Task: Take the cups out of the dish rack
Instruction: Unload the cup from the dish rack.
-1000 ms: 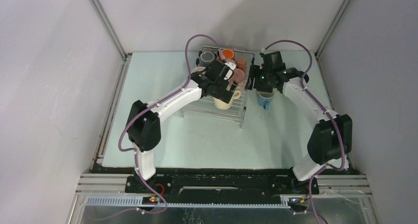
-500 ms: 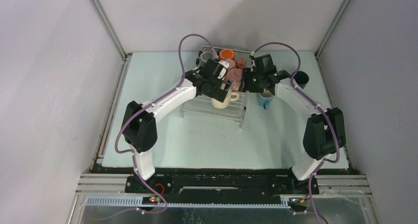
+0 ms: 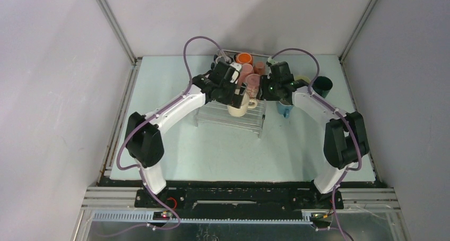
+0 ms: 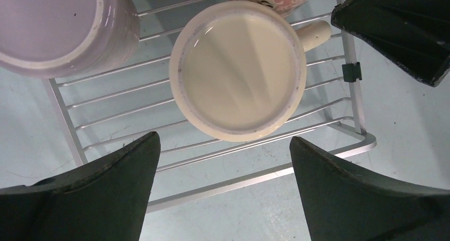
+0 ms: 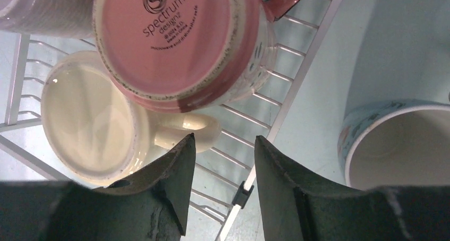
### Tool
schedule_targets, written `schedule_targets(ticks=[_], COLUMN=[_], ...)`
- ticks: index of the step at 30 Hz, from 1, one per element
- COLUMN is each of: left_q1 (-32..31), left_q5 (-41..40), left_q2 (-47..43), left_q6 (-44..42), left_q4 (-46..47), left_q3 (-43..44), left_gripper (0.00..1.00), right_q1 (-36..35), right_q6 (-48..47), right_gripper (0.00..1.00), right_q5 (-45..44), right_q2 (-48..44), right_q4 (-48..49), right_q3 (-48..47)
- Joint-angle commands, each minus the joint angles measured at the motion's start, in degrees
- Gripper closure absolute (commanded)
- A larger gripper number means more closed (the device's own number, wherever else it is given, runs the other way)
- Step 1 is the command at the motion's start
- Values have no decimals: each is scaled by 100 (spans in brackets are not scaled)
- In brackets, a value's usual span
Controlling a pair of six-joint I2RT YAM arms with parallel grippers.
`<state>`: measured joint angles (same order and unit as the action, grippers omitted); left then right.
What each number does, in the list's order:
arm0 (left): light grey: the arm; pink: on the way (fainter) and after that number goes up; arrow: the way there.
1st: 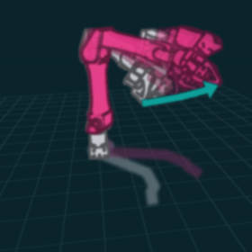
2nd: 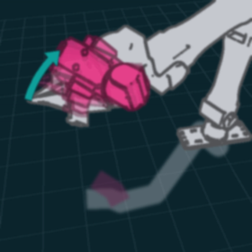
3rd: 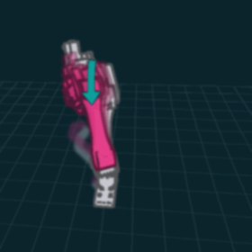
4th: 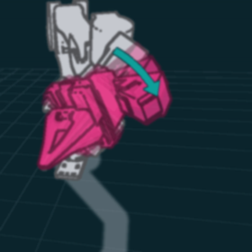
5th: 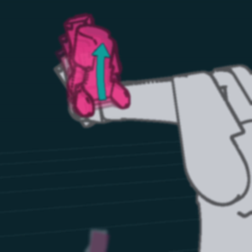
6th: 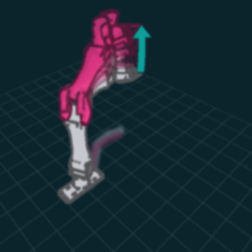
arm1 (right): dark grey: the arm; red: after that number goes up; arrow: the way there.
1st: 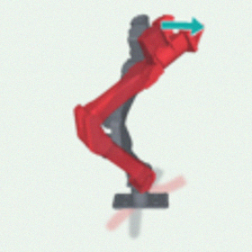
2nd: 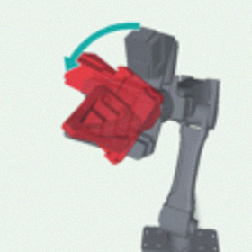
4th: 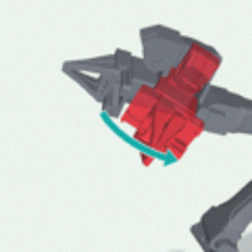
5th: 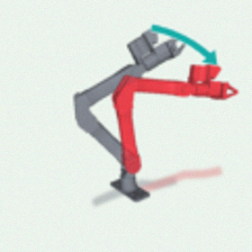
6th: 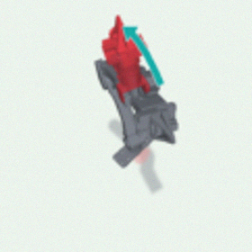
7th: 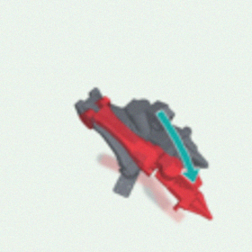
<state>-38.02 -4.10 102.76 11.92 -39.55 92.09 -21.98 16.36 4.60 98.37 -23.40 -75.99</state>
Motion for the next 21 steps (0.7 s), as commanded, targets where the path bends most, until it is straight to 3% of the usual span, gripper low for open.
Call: schedule_targets(ticks=[1, 11, 21], left_q1=[116, 327, 449], left_q5=[-28, 351, 588], left_q2=[-319, -447, -197], left_q6=[354, 1003, 1352], left_q4=[152, 744, 976], left_q3=[-172, -655, -587], left_gripper=[0, 0, 5], right_q1=[-145, -337, -494], right_q6=[-144, -50, 293], right_gripper=[48, 51, 54], right_q5=[-255, -295, -303], right_q2=[96, 244, 122], right_q4=[405, 487, 202], right_q3=[1, 113, 196])
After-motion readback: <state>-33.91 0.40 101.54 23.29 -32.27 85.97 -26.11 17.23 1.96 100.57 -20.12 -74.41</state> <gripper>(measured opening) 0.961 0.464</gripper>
